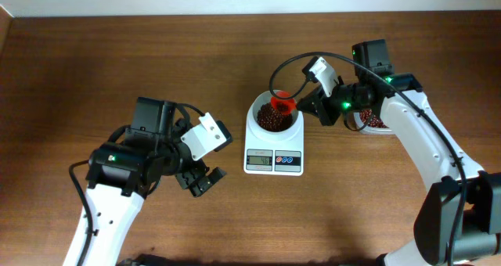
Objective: Scoop and weigh 50g on scale
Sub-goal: 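Tilt the scoop to pour beans into the bowl, then hold the scoop over the bowl, shaking out beans gradually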
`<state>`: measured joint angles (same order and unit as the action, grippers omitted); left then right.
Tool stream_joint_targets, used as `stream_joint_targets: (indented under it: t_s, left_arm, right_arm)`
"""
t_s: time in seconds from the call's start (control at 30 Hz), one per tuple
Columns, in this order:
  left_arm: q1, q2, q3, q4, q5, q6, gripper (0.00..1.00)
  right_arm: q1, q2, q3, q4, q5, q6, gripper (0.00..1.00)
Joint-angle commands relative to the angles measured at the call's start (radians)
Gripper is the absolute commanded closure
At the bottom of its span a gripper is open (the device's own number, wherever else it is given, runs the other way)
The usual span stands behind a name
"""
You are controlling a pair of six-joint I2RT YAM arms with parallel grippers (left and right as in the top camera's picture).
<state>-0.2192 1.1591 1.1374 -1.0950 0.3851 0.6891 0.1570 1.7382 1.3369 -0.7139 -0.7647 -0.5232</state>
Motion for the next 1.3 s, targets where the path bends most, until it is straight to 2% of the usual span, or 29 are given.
stream_joint_targets:
  t_s: [0.0,0.1,0.17,0.27,0.33,0.4,0.57,0.67,0.73,0.77,0.8,0.9,1.0,1.17,1.23,1.27]
  left_arm:
    - [0.004,-0.013,0.008,0.002,0.0,0.012,0.01]
    - [0.004,-0.013,0.008,0.002,0.0,0.012,0.01]
    - [0.004,-0.013,0.008,0.002,0.0,0.012,0.01]
    - [0.004,-0.013,0.008,0.002,0.0,0.012,0.01]
    - [0.004,-0.013,0.008,0.002,0.0,0.012,0.01]
    - [0.004,-0.013,0.008,0.002,0.0,0.012,0.01]
    - [0.004,-0.013,0.008,0.002,0.0,0.012,0.01]
    - [0.004,-0.013,0.008,0.002,0.0,0.012,0.01]
    - [0.004,-0.013,0.008,0.002,0.0,0.012,0.01]
    - [0.004,-0.013,0.008,0.002,0.0,0.012,0.01]
    - [0.004,-0.013,0.008,0.002,0.0,0.012,0.01]
    - [0.004,-0.013,0.008,0.002,0.0,0.012,0.01]
    - [0.004,-0.013,0.008,0.002,0.0,0.012,0.01]
    - [0.004,-0.013,0.008,0.002,0.0,0.012,0.01]
    - [0.004,-0.013,0.008,0.002,0.0,0.012,0.01]
    - [0.004,-0.013,0.008,0.002,0.0,0.012,0.01]
  right_arm:
    - [0.0,-0.011,0.004,0.016,0.002,0.008,0.96]
    - [0.0,-0.011,0.004,0.0,-0.066,-0.027,0.96]
    - [0.0,-0.011,0.004,0.017,0.018,0.013,0.96]
    - [0.0,-0.011,0.004,0.003,-0.088,-0.04,0.96]
    - [0.0,-0.011,0.004,0.015,-0.003,0.02,0.96]
    - [0.0,-0.011,0.004,0.001,-0.078,-0.009,0.96]
    - [0.0,-0.008,0.004,0.018,-0.026,0.018,0.96]
    - [0.0,-0.008,0.004,0.017,-0.077,0.019,0.96]
    - [0.0,-0.004,0.004,0.012,-0.012,0.057,0.96]
    - [0.0,-0.004,0.004,-0.006,-0.06,0.039,0.96]
    - [0.0,-0.004,0.004,-0.024,-0.114,-0.038,0.96]
    - [0.0,0.001,0.004,0.001,-0.007,0.024,0.96]
    - [0.0,0.002,0.004,-0.005,-0.096,-0.023,0.96]
    - [0.0,0.002,0.004,0.003,-0.028,-0.019,0.95]
    - [0.0,0.002,0.004,0.003,-0.028,-0.019,0.94]
    - [0.0,0.002,0.004,0.003,-0.029,-0.019,0.89]
